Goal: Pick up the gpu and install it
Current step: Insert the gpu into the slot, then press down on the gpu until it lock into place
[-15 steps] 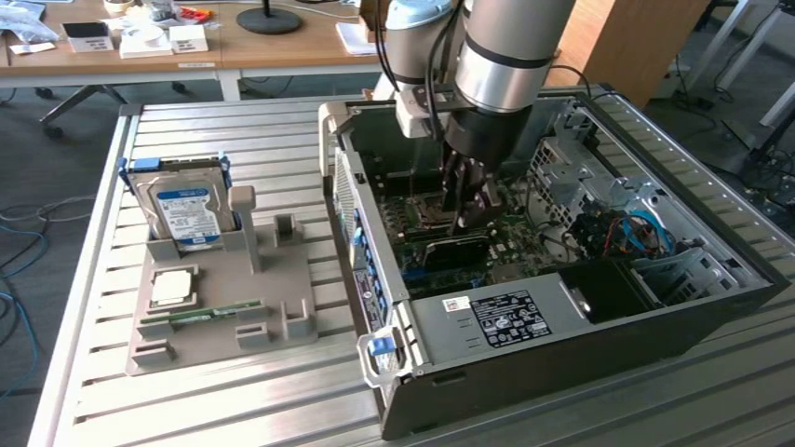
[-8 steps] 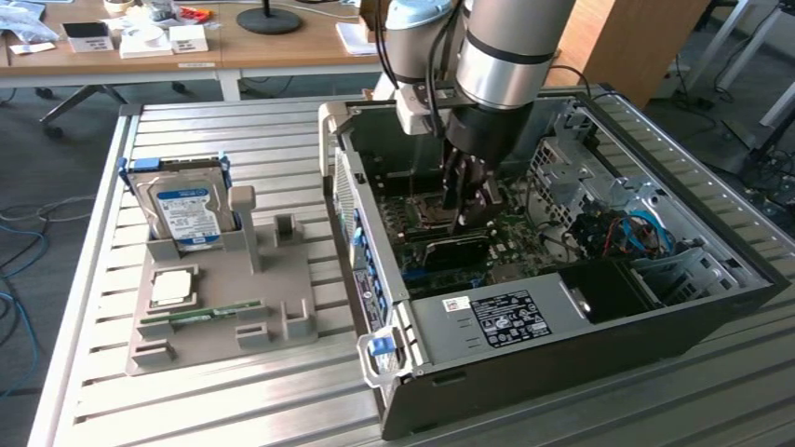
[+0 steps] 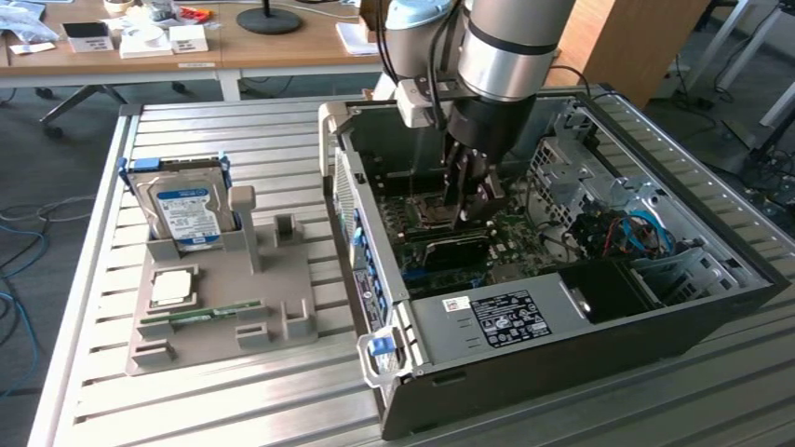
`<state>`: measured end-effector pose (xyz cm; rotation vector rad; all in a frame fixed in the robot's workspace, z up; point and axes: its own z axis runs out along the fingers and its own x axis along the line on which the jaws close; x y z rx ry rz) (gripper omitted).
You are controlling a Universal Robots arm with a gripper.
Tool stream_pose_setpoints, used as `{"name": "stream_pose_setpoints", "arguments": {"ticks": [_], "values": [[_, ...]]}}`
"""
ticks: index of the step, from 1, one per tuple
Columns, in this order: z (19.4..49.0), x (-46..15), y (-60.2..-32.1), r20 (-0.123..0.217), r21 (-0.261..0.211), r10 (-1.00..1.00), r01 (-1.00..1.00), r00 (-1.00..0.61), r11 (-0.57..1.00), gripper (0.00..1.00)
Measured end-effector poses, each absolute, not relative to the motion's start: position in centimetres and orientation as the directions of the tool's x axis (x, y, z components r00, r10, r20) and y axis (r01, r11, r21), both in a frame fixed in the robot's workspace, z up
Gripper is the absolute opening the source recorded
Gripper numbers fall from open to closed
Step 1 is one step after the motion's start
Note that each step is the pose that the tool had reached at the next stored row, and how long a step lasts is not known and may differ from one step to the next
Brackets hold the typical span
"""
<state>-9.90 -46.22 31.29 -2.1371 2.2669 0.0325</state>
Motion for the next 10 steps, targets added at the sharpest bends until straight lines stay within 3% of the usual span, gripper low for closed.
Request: {"name": "stream_pose_setpoints", "arguments": {"ticks": [10], "values": [[31.29, -9.9, -46.22, -0.033, -0.003, -0.998, -0.998, -0.059, 0.059, 0.45]]}}
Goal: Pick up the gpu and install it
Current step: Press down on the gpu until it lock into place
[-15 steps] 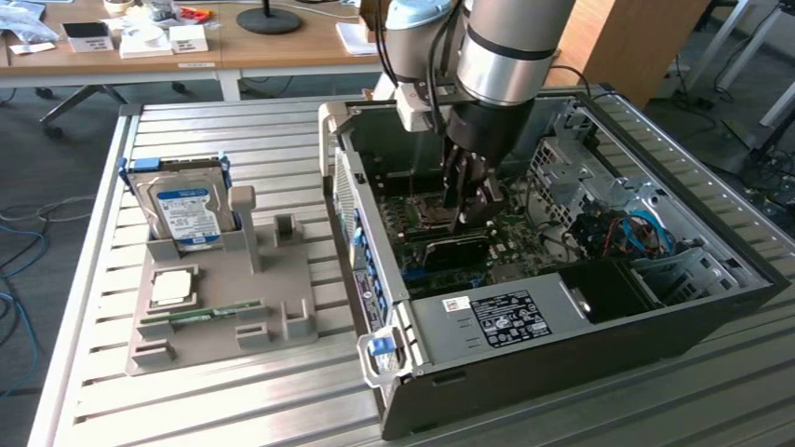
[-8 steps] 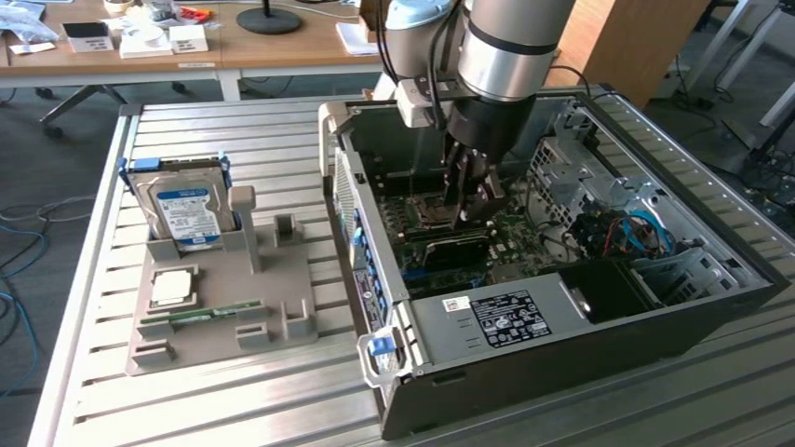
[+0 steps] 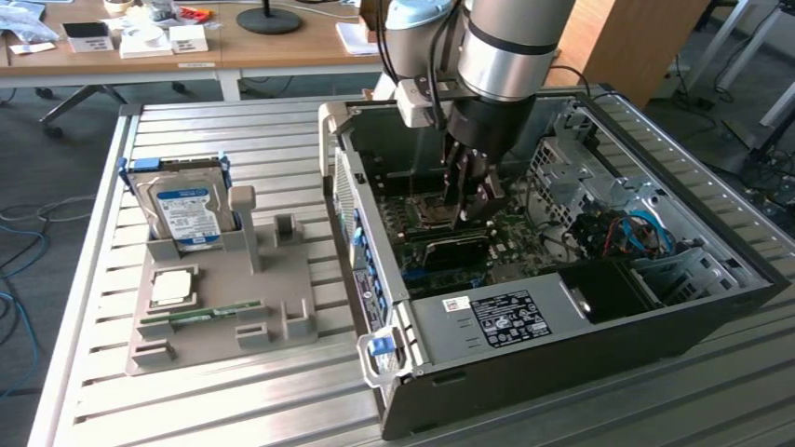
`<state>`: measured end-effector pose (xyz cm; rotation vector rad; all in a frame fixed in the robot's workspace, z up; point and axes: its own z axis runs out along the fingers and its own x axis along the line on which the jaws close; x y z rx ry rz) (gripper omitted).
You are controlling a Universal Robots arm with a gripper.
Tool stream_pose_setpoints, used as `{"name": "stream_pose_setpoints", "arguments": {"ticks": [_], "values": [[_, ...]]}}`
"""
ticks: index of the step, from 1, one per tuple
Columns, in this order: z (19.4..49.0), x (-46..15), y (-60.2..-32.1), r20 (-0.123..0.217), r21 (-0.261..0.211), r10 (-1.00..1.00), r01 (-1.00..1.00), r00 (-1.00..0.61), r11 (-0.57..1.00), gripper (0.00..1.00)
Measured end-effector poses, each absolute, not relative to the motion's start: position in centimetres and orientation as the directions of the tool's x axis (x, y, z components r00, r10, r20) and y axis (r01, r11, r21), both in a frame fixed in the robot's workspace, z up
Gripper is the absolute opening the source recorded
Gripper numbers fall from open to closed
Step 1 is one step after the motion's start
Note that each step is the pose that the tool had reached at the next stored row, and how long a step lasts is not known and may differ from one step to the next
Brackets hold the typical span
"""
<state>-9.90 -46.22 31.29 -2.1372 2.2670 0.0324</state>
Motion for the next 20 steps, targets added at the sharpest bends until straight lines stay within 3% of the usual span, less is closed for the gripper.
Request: {"name": "stream_pose_setpoints", "arguments": {"ticks": [4, 8, 9, 11, 13, 20], "values": [[31.3, -9.9, -46.22, -0.033, -0.003, -0.998, -0.998, -0.059, 0.059, 0.44], [31.3, -9.9, -46.22, -0.033, -0.003, -0.998, -0.998, -0.059, 0.059, 0.26], [31.3, -9.9, -46.22, -0.033, -0.003, -0.998, -0.998, -0.059, 0.059, 0.26], [31.3, -9.9, -46.22, -0.033, -0.003, -0.998, -0.998, -0.059, 0.059, 0.14], [31.3, -9.9, -46.22, -0.033, -0.003, -0.998, -0.998, -0.059, 0.059, 0.11], [31.29, -9.9, -46.22, -0.033, -0.003, -0.998, -0.998, -0.059, 0.059, 0.11]]}}
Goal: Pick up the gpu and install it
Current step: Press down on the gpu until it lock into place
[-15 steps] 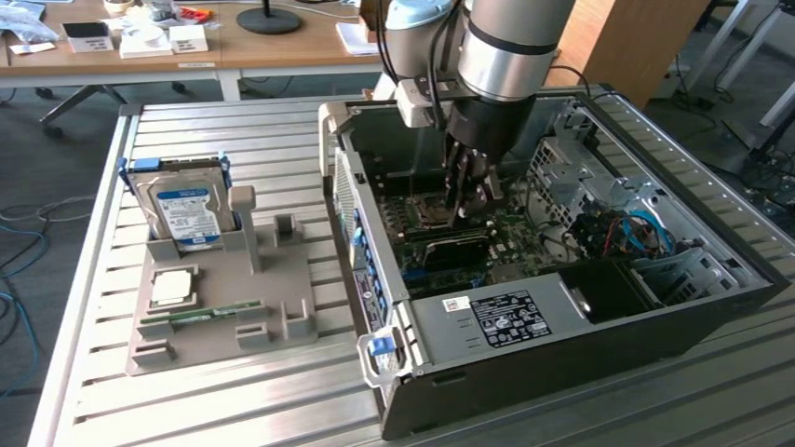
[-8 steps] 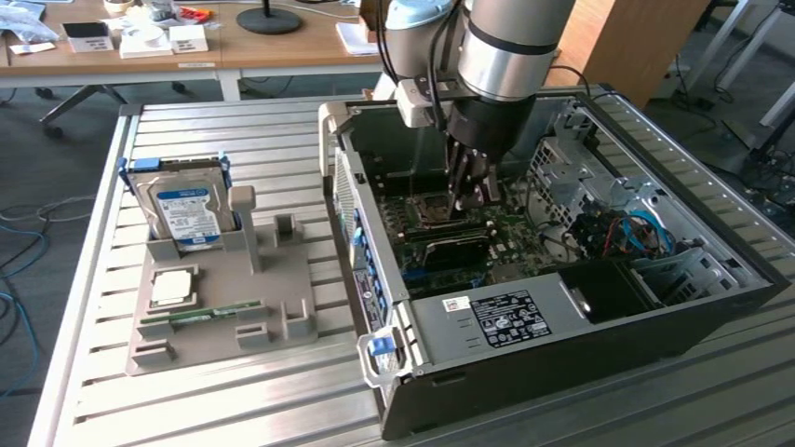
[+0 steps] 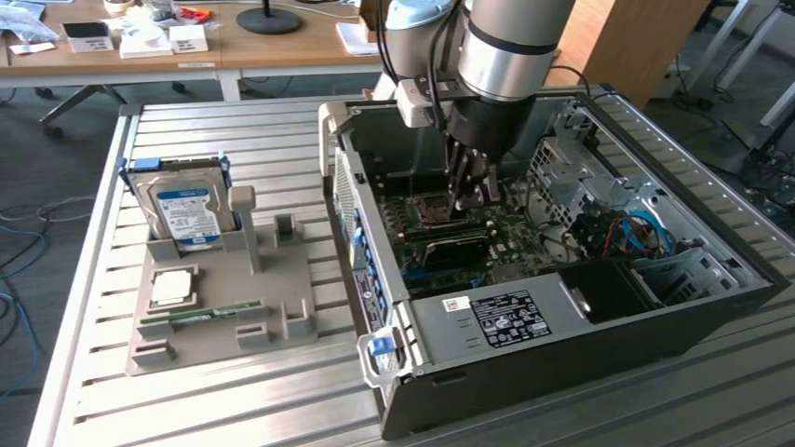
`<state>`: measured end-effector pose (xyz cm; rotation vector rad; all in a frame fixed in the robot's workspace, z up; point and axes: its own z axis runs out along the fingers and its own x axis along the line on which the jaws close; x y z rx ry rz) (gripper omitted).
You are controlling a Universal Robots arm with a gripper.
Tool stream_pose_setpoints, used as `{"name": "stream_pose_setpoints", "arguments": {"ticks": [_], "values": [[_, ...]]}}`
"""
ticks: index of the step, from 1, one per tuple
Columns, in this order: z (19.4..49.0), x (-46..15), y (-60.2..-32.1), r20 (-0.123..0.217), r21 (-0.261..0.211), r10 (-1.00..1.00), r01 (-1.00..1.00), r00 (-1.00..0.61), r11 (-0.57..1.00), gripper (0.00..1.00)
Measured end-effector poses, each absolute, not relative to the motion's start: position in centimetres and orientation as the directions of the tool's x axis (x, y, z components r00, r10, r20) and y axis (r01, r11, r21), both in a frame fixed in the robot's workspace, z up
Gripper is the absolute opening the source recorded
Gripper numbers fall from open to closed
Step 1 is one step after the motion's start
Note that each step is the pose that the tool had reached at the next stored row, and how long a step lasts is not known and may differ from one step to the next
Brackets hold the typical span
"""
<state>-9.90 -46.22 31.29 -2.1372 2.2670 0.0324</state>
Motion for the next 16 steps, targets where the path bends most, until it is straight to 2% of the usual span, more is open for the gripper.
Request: {"name": "stream_pose_setpoints", "arguments": {"ticks": [16], "values": [[30.1, -9.9, -46.2, -0.033, -0.005, -0.998, -0.998, -0.059, 0.059, 0.11]]}}
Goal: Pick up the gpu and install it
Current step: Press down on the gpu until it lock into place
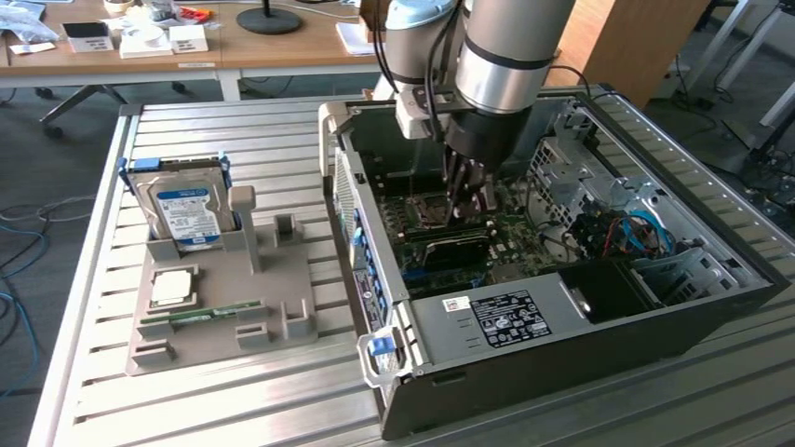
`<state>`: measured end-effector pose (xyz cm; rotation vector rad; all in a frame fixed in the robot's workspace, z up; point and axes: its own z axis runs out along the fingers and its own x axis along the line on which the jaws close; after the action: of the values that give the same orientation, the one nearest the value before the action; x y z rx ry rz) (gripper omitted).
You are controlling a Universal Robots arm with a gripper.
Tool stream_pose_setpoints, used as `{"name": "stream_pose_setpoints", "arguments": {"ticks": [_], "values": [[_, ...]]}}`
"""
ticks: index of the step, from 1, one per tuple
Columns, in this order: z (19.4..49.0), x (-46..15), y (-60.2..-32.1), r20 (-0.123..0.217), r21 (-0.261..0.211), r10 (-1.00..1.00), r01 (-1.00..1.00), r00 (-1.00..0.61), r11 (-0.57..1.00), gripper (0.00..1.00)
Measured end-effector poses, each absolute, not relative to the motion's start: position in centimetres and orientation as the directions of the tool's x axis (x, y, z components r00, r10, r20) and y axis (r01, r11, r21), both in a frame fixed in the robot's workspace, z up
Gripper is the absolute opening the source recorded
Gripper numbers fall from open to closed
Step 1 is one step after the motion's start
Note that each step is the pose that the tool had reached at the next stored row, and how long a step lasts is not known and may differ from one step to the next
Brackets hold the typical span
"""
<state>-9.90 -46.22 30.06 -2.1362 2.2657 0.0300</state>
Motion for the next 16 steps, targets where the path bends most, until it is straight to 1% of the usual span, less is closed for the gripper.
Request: {"name": "stream_pose_setpoints", "arguments": {"ticks": [16], "values": [[29.37, -9.93, -46.2, -0.033, -0.005, -0.998, -0.998, -0.059, 0.059, 0.11]]}}
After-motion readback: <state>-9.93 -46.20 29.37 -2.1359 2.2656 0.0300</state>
